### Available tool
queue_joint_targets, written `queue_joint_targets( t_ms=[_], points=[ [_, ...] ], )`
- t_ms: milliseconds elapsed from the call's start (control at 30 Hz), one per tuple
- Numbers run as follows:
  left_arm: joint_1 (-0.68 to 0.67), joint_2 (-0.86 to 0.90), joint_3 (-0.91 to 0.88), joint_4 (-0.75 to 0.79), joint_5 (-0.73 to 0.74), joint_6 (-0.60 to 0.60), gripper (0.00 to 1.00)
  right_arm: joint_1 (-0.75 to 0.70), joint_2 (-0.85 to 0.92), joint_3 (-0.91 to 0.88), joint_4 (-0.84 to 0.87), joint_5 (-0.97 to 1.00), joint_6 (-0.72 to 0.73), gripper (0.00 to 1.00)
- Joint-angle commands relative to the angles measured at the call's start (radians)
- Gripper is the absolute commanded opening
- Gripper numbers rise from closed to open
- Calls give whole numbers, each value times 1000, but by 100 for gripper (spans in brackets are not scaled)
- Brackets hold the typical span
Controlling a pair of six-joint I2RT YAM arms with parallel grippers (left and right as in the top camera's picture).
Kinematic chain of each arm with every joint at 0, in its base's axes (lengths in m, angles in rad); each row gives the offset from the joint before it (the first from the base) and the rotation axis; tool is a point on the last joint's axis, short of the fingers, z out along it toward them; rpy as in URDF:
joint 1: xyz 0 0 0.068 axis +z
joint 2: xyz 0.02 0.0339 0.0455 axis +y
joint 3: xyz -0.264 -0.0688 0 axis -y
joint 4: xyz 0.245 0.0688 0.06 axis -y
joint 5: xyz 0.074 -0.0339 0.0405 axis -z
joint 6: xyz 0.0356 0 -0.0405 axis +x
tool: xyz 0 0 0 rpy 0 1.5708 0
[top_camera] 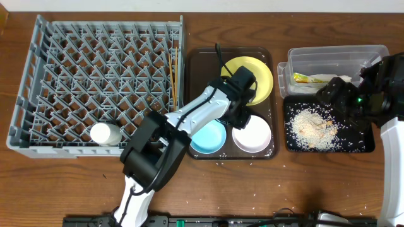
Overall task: Sort waste into correct bins and load items into the dishwasher
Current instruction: 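Carry the white bowl with the left gripper into the dish rack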
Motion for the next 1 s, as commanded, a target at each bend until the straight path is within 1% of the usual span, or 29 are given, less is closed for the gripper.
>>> queue_joint_targets(
  t_ms=[0,67,100,133,200,267,333,400,500,533,567,633,733,800,833,900,967],
  points=[
    [-19,43,-2,0,16,57,23,-3,-5,5,-1,-8,-4,99],
    [-32,57,-3,0,16,57,19,-3,-5,5,-1,-8,-4,99],
    [-37,58,-3,0,16,66,10,-3,-5,5,-1,-8,-4,99],
    [-37,58,-3,0,16,72,8,-3,-5,5,-1,-8,-4,99],
    [-31,49,8,-12,26,72,7,-3,-5,5,-1,-8,-4,99],
    [-8,21,24,-23,77,73,7,-3,-5,5,-1,-8,-4,99],
    [26,-23,29,-19,171,100,7,-3,-5,5,-1,-8,-4,99],
    [108,-129,31,-31,266,105,8,-3,-5,5,-1,-8,-4,99],
    [196,-248,31,-85,227,106,7,-3,-5,5,-1,-8,-4,99],
    [245,-317,31,-128,137,105,7,-3,-5,5,-1,-8,-4,99],
    [270,-354,31,-154,66,105,8,-3,-5,5,-1,-8,-4,99],
    [320,-434,30,-212,-122,91,8,-3,-5,5,-1,-8,-4,99],
    [401,-547,30,-311,-538,43,7,-3,-5,5,-1,-8,-4,99],
    [439,-587,30,-372,-877,21,7,-3,-5,5,-1,-8,-4,99],
    [453,-592,30,-398,-1015,21,7,-3,-5,5,-1,-8,-4,99],
    [466,-590,23,-421,-1176,21,8,-3,-5,5,-1,-8,-4,99],
    [469,-584,-4,-420,-1281,21,7,-3,-5,5,-1,-8,-4,99]
  ],
)
